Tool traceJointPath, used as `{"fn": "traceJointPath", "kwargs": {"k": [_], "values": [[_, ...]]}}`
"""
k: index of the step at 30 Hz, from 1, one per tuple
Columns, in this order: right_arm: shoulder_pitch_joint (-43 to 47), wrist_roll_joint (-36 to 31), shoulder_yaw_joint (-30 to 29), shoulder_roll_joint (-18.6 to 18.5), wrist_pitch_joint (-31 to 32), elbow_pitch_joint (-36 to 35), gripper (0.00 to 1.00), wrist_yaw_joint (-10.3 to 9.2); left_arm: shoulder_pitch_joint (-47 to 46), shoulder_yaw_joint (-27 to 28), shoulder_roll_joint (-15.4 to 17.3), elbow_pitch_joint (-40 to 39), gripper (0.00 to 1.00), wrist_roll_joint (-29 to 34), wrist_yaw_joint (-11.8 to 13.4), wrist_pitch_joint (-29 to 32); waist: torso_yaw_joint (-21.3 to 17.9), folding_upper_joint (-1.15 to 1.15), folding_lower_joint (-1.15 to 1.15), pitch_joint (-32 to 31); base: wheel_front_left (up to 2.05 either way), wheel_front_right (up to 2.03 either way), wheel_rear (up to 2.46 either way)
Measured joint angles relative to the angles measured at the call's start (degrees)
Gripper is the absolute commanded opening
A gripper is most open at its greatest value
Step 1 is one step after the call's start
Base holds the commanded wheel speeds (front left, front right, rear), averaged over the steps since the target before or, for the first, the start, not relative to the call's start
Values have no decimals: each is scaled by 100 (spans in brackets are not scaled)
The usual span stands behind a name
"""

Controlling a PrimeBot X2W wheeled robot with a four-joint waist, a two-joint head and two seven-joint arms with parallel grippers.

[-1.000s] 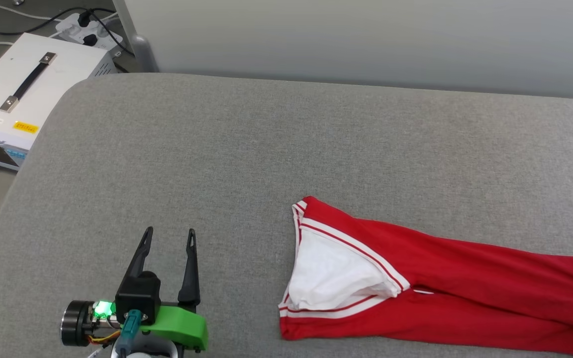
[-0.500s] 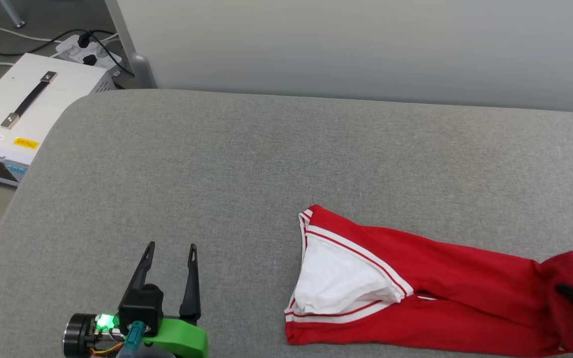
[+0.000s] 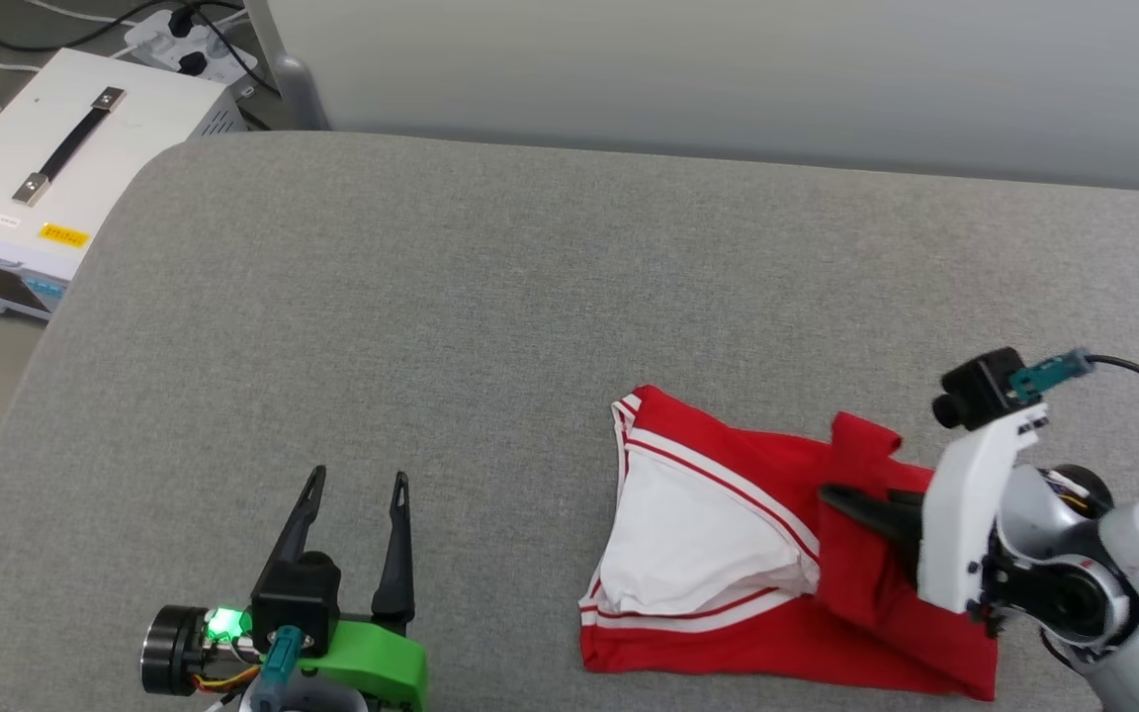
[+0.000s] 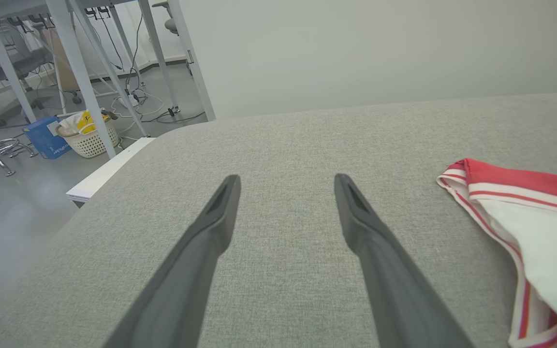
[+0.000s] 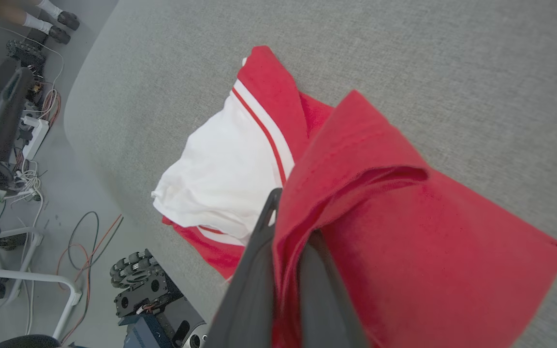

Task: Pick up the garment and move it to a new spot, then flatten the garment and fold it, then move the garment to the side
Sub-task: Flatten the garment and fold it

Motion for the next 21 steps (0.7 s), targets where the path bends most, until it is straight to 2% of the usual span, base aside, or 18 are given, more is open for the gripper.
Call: {"fn": "traceJointPath", "kwargs": {"k": [5, 9, 14, 20, 21], "values": [[-685, -121, 601, 559, 87, 407, 0, 1, -159, -36, -48, 11, 100, 5, -25, 0, 79, 0, 0, 181, 0, 0, 0], [-1173, -631, 1018, 907, 44, 939, 0, 0, -298, -88, -119, 27, 100, 33, -37, 1, 160, 0, 0, 329, 0, 0, 0], [-1418, -675, 1302, 1206, -160, 1751, 0, 1, -414, -141, -154, 46, 100, 38, -51, 1, 284, 0, 0, 479, 0, 0, 0], [-1550, -613, 1602, 1305, -454, 2329, 0, 1, -471, -144, -176, 87, 100, 38, -49, 1, 365, 0, 0, 589, 0, 0, 0], [-1567, -598, 1672, 1303, -537, 2343, 16, 1, -471, -140, -177, 97, 100, 38, -48, 0, 361, 0, 0, 585, 0, 0, 0]]}}
